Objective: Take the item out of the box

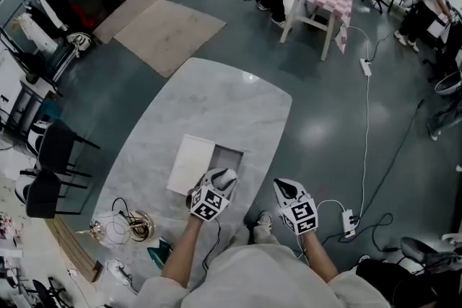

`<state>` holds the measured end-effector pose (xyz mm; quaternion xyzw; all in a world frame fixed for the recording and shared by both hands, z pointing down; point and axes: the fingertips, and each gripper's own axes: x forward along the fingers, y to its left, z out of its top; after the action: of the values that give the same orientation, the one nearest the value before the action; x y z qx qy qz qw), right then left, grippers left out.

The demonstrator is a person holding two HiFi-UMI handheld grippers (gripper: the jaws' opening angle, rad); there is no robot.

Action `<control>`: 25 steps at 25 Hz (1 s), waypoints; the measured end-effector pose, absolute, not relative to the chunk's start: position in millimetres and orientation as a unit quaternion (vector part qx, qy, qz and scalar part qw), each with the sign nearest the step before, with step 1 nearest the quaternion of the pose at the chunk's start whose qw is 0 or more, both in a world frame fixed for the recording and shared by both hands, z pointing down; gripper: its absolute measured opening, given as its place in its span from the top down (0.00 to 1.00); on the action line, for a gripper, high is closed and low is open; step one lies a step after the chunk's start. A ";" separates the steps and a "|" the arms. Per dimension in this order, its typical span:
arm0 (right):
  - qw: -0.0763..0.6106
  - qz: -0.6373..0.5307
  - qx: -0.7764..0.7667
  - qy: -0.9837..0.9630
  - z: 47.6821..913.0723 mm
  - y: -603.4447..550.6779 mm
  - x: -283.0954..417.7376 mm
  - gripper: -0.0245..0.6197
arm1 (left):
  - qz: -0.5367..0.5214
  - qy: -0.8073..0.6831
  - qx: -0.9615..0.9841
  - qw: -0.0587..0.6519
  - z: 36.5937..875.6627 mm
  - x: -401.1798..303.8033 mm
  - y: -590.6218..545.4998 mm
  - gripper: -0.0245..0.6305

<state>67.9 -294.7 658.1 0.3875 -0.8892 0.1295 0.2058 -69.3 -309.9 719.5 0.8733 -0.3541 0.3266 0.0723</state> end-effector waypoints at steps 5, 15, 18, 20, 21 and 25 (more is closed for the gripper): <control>0.202 0.126 0.380 -0.894 654.5 -297.8 57.2 0.96 | 0.256 -0.400 0.874 0.105 693.1 -75.1 -310.4 0.71; 0.194 0.110 0.377 -0.899 643.3 -310.8 46.5 0.96 | 0.108 -0.472 0.864 0.141 631.2 -100.7 -316.1 0.71; 0.188 0.102 0.378 -0.901 635.4 -314.9 42.4 0.96 | 0.092 -0.480 0.863 0.128 614.9 -107.2 -317.8 0.71; 0.181 0.096 0.380 -0.902 628.0 -320.2 41.1 0.96 | 0.082 -0.484 0.863 0.119 604.0 -109.5 -320.9 0.71; 0.177 0.093 0.380 -0.903 623.6 -323.5 40.4 0.96 | 0.078 -0.486 0.863 0.115 598.9 -110.6 -322.9 0.71; 0.163 0.078 0.384 -0.905 607.2 -335.3 37.5 0.96 | 0.055 -0.496 0.860 0.105 581.4 -117.0 -330.6 0.71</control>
<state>37.5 -335.3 607.2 0.3843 -0.9053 0.0778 0.1632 -117.0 -330.6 581.4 0.8603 -0.4958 0.0554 0.1046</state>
